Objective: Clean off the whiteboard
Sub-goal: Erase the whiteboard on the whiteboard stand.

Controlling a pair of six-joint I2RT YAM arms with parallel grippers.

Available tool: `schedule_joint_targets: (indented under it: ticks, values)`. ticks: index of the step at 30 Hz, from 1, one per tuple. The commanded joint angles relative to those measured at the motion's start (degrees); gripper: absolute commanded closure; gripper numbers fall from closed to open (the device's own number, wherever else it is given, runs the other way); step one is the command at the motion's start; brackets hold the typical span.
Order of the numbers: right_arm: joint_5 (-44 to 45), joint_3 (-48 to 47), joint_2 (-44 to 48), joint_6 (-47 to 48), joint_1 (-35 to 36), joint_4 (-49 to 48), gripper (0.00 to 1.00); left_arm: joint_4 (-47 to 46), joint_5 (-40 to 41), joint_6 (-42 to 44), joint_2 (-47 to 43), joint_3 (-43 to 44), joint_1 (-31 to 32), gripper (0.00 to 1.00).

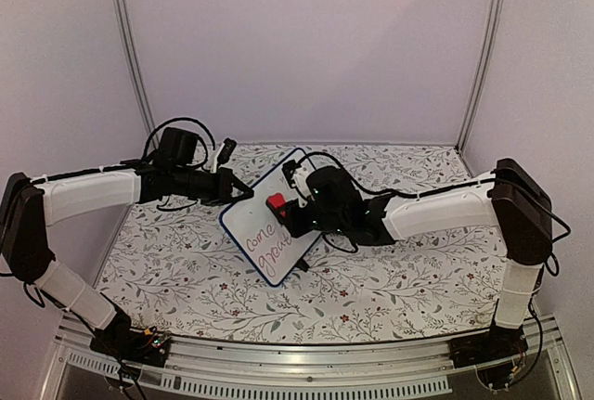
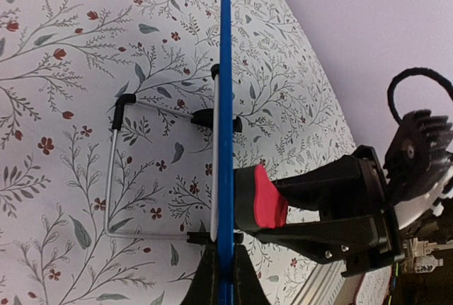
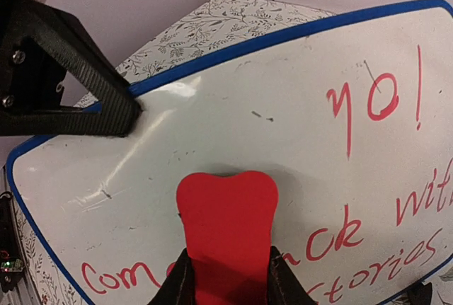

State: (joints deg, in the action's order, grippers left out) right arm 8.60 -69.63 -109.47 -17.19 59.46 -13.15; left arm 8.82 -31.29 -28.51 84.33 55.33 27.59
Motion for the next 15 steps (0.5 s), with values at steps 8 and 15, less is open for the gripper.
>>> schedule_joint_targets:
  ticks: [8, 15]
  values:
    - [2.3, -9.4, -3.6, -3.6, -6.0, 7.6, 0.77, -2.7, -3.0, 0.8, -1.5, 0.4, 0.9, 1.00]
    - [0.8, -10.5, -5.0, -3.3, -6.5, 8.7, 0.77, -2.6, -3.0, 0.9, -1.4, 0.4, 0.9, 1.00]
